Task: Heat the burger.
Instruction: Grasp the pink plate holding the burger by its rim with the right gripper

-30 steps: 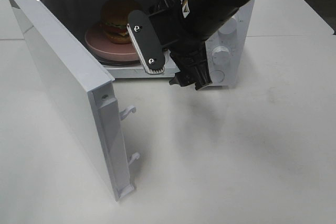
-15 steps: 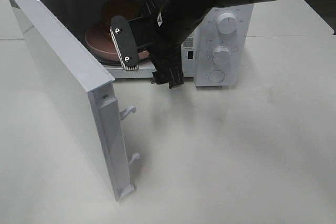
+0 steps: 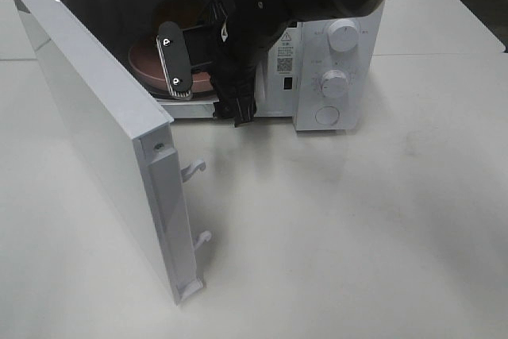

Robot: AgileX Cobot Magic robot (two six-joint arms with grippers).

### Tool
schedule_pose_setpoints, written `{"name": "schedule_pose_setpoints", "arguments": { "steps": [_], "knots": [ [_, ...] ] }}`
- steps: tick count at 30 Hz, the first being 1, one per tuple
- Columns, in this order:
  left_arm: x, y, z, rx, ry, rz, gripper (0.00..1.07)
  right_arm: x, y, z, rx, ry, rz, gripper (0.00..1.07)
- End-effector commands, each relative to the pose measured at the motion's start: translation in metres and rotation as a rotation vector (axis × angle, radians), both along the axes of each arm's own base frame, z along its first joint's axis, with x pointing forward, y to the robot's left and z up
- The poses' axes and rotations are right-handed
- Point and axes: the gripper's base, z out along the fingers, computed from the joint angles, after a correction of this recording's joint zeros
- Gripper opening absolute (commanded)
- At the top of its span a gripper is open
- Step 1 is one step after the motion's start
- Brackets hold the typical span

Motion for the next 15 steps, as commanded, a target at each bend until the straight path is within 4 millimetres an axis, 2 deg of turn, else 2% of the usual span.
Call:
{"name": "schedule_pose_setpoints", "arguments": {
  "steps": [1,9,12,13,14,15],
  "knots": [
    [-0.003,0.0,0.0,-0.002,-0.029,0.002,1.0,0.01,0.002,-0.004,0.007,0.003,-0.023,0.88],
    [-0.003,0.0,0.0,-0.003,-0.029,0.002,1.0,0.022,0.004,-0.011,0.006,0.0,-0.032,0.87],
    [-0.003,0.0,0.0,-0.003,-0.029,0.002,1.0,0.028,0.008,-0.014,-0.006,-0.003,-0.023,0.81],
    [-0.003,0.0,0.0,-0.003,-0.029,0.002,1.0,0.029,0.008,-0.015,-0.008,-0.005,-0.019,0.78],
    [-0.003,0.0,0.0,-0.003,-0.029,0.002,1.0,0.031,0.01,-0.018,-0.019,-0.006,-0.008,0.7],
    [-0.003,0.0,0.0,-0.003,-0.029,0.002,1.0,0.031,0.01,-0.018,-0.019,-0.006,-0.008,0.7]
  ]
}}
